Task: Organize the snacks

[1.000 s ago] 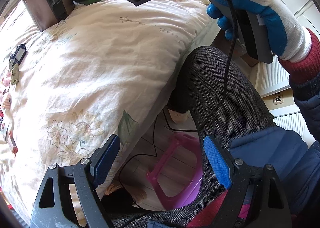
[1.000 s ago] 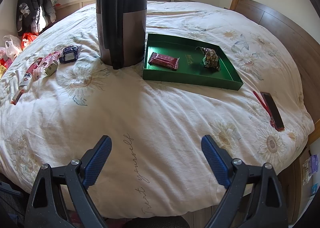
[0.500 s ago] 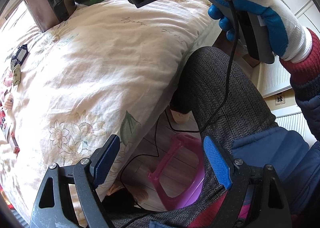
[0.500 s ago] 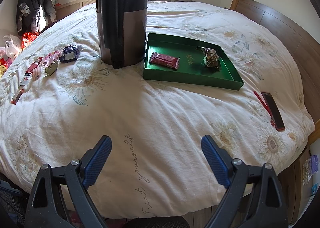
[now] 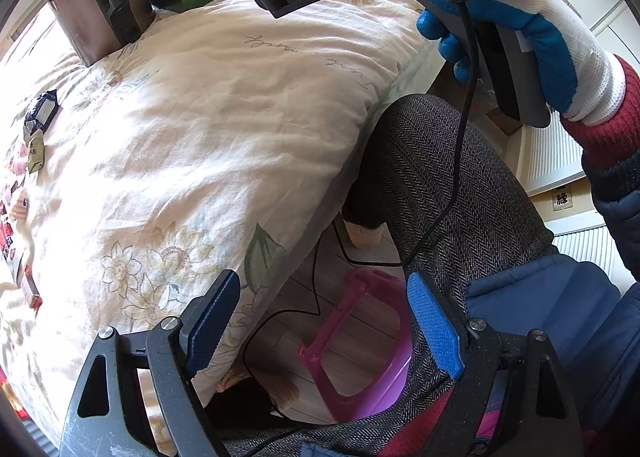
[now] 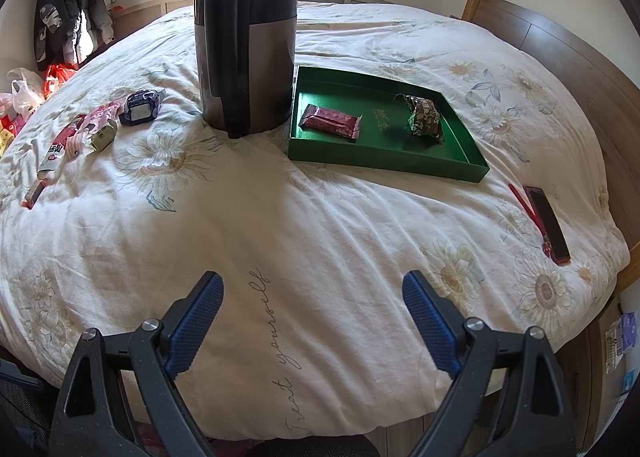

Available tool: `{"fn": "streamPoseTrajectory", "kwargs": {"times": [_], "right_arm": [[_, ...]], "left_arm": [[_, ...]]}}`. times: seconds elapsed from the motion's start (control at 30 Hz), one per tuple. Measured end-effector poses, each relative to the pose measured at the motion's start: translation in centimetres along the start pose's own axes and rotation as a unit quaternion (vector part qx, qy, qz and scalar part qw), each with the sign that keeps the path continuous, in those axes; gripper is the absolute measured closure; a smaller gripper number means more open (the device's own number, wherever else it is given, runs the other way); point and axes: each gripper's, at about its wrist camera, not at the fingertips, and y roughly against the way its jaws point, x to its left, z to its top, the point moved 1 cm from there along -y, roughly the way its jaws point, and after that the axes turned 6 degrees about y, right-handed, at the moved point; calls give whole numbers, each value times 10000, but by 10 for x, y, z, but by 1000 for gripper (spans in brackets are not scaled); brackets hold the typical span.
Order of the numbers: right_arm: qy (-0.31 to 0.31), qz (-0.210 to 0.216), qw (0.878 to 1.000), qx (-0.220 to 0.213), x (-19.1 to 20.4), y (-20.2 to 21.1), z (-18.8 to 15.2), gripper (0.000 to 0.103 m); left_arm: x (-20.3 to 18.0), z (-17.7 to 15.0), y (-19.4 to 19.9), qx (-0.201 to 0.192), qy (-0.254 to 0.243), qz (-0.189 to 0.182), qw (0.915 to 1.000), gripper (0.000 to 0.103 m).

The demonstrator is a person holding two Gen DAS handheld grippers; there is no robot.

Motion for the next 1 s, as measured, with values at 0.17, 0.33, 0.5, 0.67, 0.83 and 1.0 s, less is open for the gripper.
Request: {"fn": "streamPoseTrajectory", "kwargs": {"times": [0.17,0.33,0.5,0.67,0.83,1.0], "right_arm": [[1,-1,10000,0,0,0,1,0],[18,8,10000,4,4,-1,1,0],[81,98,9999,7,14,-2,5,0],[226,219,9995,-41,26,-1,11,0],[387,370,9985,-101,42,-1,20,0],[521,603,9966,-194,65,-4,32,0]], "left_arm": [[1,1,0,-8,9,1,10000,21],[7,1,0,-44,60,22,10000,21],[19,-2,5,-228,279,186,9992,21],[48,-7,11,-518,781,388,9948,21],[84,-22,20,-948,1401,827,9821,21],[126,-41,26,-1159,2030,1171,9652,21]]}}
